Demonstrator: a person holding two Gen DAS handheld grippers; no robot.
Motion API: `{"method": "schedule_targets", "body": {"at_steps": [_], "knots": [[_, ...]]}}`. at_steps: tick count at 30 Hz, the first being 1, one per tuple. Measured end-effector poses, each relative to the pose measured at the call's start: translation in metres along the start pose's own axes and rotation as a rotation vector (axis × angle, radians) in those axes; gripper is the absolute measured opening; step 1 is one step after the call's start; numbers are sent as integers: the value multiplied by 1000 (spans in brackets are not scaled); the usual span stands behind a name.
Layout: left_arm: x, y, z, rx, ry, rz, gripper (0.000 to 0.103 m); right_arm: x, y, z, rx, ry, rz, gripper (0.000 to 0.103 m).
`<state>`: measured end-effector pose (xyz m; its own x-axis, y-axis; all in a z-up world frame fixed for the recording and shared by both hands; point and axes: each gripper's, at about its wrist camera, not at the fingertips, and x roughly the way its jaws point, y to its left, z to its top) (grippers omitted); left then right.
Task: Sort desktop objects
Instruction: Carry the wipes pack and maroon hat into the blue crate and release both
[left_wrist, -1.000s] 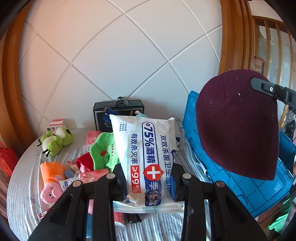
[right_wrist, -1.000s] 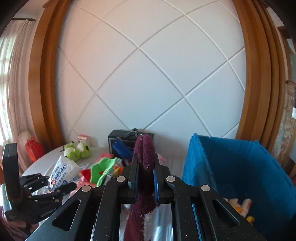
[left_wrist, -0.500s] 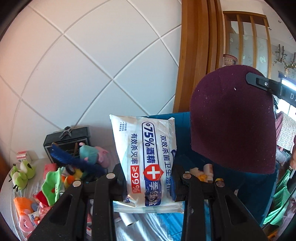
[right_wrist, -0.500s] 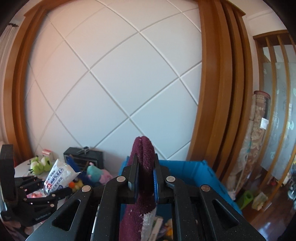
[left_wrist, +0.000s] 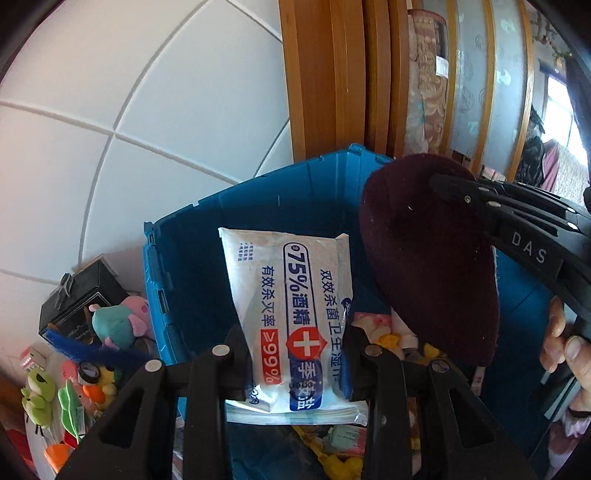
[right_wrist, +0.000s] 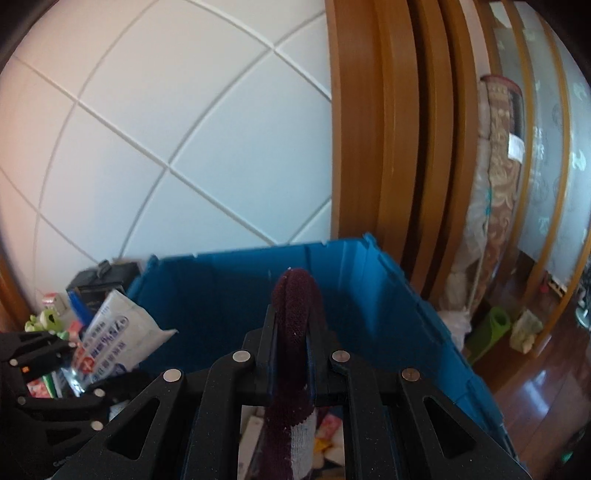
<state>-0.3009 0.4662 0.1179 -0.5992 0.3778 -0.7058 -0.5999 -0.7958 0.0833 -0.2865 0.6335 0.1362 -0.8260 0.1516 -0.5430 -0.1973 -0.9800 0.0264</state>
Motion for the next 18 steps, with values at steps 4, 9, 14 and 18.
{"method": "schedule_targets", "body": {"at_steps": [4, 9, 14, 18], "knots": [[20, 1, 9, -3, 33, 2, 34, 11, -15, -6, 19, 52, -30, 12], [39, -3, 18, -8, 87, 59, 45, -4, -16, 0, 15, -44, -69, 13], [47, 10, 14, -59, 144, 44, 55, -1, -16, 5, 4, -106, -75, 48], [49, 14, 11, -65, 170, 44, 55, 4, -13, 5, -1, -78, -70, 78]]}}
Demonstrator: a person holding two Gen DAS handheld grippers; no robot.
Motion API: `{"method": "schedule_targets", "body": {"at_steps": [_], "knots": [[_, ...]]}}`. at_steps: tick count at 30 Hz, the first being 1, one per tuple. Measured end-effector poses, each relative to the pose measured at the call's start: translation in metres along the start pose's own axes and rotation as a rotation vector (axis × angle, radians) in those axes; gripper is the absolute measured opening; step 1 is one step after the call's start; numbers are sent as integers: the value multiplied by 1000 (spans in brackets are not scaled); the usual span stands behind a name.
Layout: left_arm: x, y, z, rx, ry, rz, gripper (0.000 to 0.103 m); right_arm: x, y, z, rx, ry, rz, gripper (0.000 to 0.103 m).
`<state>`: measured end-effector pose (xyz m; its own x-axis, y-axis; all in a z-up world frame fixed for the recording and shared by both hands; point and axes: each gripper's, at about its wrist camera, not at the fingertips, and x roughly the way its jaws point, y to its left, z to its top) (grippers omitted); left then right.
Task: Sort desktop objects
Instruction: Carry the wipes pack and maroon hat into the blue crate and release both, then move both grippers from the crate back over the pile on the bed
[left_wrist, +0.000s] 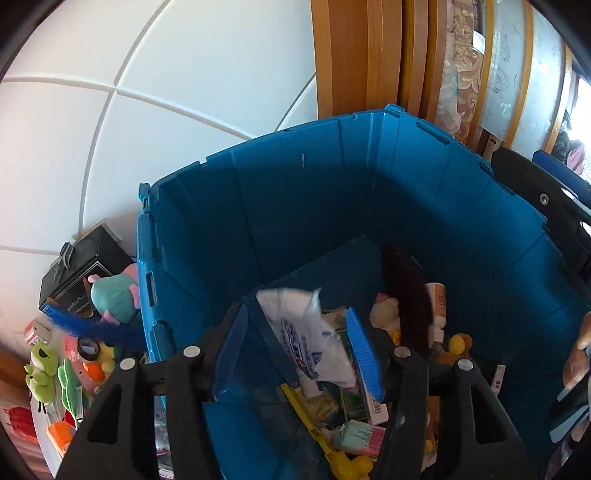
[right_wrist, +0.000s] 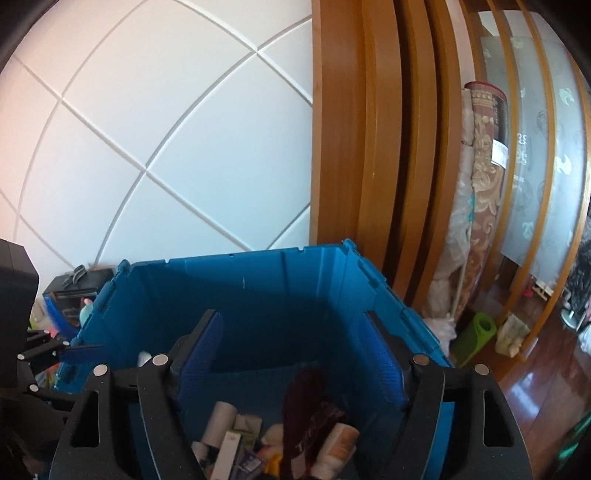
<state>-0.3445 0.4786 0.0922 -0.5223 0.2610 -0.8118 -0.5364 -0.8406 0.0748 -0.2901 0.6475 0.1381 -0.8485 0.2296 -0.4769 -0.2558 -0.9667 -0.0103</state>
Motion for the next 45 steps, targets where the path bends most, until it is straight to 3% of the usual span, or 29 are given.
{"method": "schedule_targets", "body": {"at_steps": [6, 14, 23, 27, 30, 33, 35, 37, 45], "knots": [[1, -2, -2, 16, 12, -16, 55, 14, 0, -6, 6, 74, -8, 102], [-13, -1, -9, 24, -8, -42, 55, 28, -3, -14, 11, 156, -30, 103], [-83, 37, -38, -53, -157, -47, 55, 21, 4, -16, 5, 174, 13, 103], [-122, 71, -63, -117, -225, -12, 55, -1, 15, -12, 20, 139, 84, 103], [-150, 99, -86, -157, -290, 77, 56, -27, 35, -6, 1, 111, 128, 103], [-181, 131, -117, -233, -424, 175, 57, -64, 61, -1, -19, 56, 187, 103], [-197, 154, -140, -266, -465, 218, 64, -91, 81, 0, -31, 18, 231, 103], [-208, 176, -160, -296, -484, 234, 71, -116, 104, 0, -48, -13, 273, 103], [-223, 265, -260, -383, -479, 266, 72, -168, 192, -30, -32, -45, 370, 103]]}}
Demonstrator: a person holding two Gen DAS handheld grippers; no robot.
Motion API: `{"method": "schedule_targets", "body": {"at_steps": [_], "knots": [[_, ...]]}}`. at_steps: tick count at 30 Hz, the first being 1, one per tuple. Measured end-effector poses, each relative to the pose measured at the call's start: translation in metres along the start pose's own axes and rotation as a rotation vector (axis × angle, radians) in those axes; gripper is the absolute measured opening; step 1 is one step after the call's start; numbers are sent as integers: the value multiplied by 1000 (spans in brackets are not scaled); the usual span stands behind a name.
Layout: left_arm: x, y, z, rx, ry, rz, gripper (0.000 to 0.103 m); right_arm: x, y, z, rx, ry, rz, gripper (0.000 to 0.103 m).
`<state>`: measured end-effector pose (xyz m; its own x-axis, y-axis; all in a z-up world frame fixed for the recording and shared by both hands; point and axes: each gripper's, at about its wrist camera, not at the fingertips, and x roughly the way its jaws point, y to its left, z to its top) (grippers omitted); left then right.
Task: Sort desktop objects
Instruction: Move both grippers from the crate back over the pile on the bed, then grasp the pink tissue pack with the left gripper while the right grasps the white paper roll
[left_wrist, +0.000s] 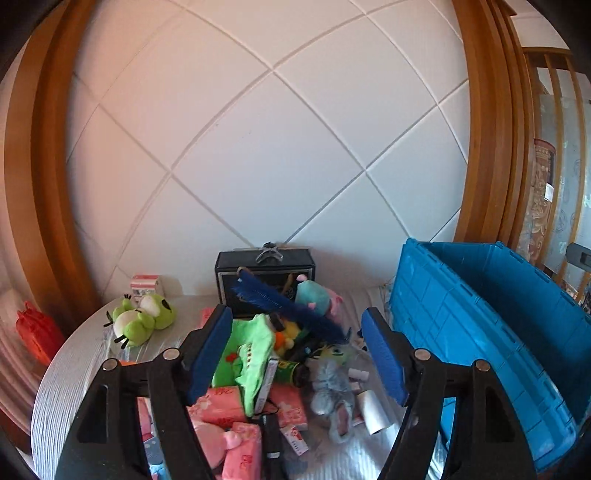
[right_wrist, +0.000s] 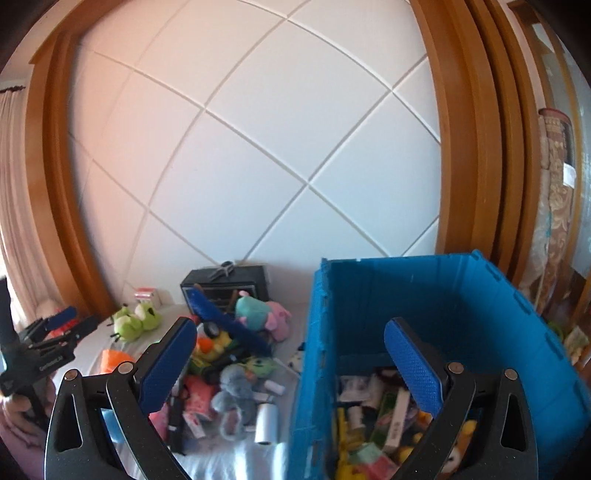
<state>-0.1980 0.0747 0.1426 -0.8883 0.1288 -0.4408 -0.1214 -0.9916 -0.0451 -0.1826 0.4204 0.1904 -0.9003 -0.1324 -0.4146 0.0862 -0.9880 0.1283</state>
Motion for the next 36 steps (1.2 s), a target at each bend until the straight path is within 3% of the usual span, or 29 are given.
{"method": "schedule_targets", "body": {"at_steps": [8, 12, 19, 26, 29, 31, 33, 34, 36], "knots": [[11, 82, -85, -41, 137, 56, 72, 30, 76, -60, -59, 54, 15, 103], [34, 89, -133, -59, 232, 45, 72, 57, 97, -98, -63, 133, 27, 103], [84, 75, -204, -49, 411, 20, 72, 120, 93, -170, 1, 337, 24, 103], [133, 72, -232, -80, 553, -35, 72, 183, 64, -228, 73, 536, -30, 103], [151, 73, -243, -75, 591, -18, 72, 209, 52, -247, 121, 608, -32, 103], [163, 77, -248, -93, 617, -18, 72, 226, 47, -259, 127, 654, -110, 103], [168, 77, -249, -92, 613, -16, 63, 241, 52, -268, 112, 679, -61, 103], [171, 76, -248, -77, 610, -5, 56, 250, 56, -271, 82, 694, -79, 103], [176, 75, -246, -62, 607, -2, 53, 263, 65, -272, 1, 692, -131, 103]]}}
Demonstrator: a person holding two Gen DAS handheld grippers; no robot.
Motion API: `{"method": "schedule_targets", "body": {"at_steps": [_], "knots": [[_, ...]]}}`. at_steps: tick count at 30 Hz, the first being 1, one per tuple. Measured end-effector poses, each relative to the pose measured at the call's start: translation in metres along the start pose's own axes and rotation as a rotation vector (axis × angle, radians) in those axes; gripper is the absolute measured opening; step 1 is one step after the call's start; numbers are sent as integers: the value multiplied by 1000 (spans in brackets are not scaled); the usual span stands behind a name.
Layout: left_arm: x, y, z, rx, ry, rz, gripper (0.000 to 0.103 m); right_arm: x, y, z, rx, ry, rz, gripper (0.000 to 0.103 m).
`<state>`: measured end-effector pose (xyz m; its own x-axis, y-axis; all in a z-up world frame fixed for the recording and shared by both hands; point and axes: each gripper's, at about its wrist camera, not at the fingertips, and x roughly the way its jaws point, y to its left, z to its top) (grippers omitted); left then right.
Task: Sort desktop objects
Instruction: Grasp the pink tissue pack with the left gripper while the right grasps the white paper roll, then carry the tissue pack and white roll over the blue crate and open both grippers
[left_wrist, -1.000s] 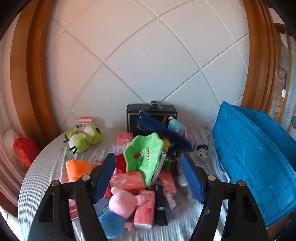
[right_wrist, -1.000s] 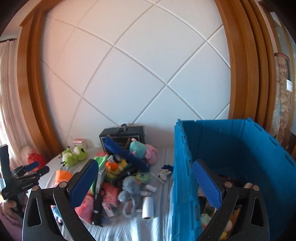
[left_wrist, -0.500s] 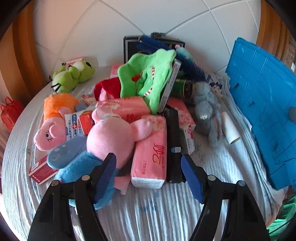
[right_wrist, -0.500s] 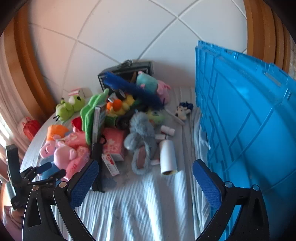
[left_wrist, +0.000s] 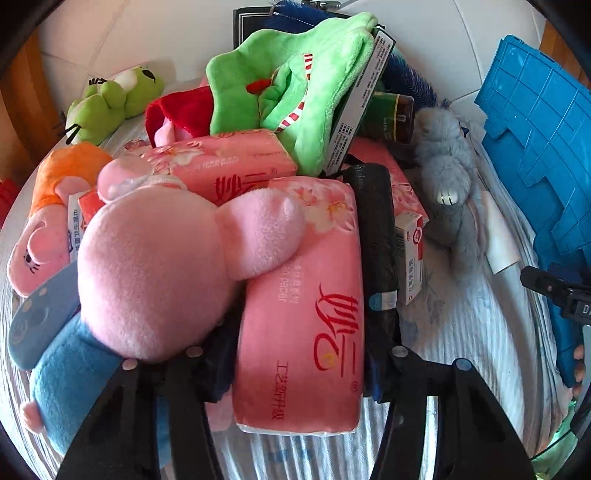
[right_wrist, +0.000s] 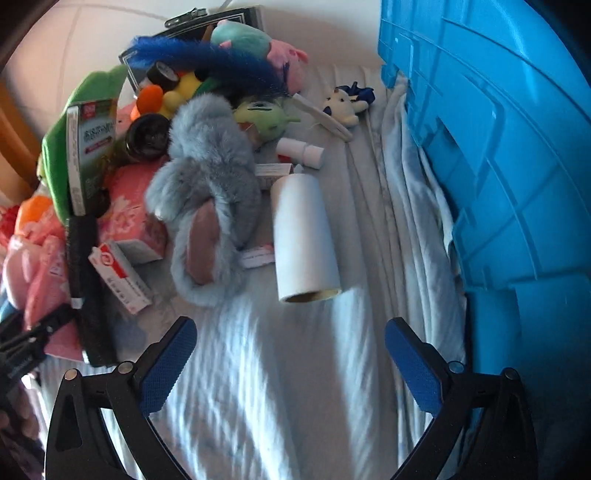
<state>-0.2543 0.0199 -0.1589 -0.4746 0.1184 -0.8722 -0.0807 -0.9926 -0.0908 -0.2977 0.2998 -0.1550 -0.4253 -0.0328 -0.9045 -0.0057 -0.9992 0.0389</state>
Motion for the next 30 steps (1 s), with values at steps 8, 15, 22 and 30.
{"method": "schedule_targets", "body": {"at_steps": [8, 15, 22, 30], "knots": [[11, -7, 6, 11, 2, 46, 52, 45, -8, 36, 43, 61, -29, 48], [12, -12, 8, 22, 1, 77, 50, 57, -2, 41, -5, 87, -27, 45], [-20, -17, -14, 11, -12, 51, 49, 11, 5, 10, -34, 56, 43, 45], [-101, -30, -25, 27, -187, 54, 49, -67, 26, -16, -87, -79, 101, 45]]}}
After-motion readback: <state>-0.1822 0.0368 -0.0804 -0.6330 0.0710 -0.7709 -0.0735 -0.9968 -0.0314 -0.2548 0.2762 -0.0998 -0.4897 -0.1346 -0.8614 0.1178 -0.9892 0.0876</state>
